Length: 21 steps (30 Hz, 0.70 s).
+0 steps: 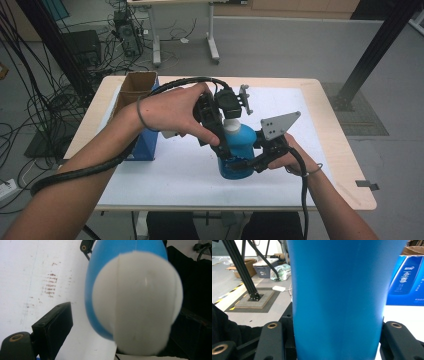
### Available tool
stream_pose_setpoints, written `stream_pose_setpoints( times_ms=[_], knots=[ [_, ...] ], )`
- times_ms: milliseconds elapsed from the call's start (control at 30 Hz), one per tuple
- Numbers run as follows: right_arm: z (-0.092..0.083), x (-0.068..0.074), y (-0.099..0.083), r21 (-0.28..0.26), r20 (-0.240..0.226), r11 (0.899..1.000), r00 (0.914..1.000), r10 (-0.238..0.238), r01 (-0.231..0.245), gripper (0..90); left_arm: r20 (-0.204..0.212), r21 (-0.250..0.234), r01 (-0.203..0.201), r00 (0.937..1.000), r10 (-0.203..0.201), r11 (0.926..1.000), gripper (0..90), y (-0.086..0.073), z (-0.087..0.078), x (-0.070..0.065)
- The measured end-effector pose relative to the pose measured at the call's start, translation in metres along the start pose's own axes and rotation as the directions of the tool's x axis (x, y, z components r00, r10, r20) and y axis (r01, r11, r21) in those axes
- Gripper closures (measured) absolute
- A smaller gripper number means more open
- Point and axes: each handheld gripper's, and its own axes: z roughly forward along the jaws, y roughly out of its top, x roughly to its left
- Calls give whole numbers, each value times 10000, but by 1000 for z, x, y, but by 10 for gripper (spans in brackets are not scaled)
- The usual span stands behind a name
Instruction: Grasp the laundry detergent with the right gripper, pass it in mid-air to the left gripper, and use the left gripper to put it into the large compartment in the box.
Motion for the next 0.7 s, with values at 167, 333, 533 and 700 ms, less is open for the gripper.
stream_pose_setpoints(
  times_ms=[167,333,533,700],
  knots=[
    [3,1,1,-17,-107,10000,9999,-55,55,444,-53,79,-158,9999,159,9998,103,4,2,-2],
    [6,2,1,7,-192,10000,9998,-60,60,445,-37,151,-284,9996,285,9995,103,7,3,-4],
    [8,2,1,49,-233,10000,9997,-72,73,444,-27,141,-357,9994,357,9993,103,10,4,-5],
    [9,1,1,45,-244,10000,9997,-51,52,444,-36,202,-456,9989,457,9988,103,11,3,-7]
  ],
)
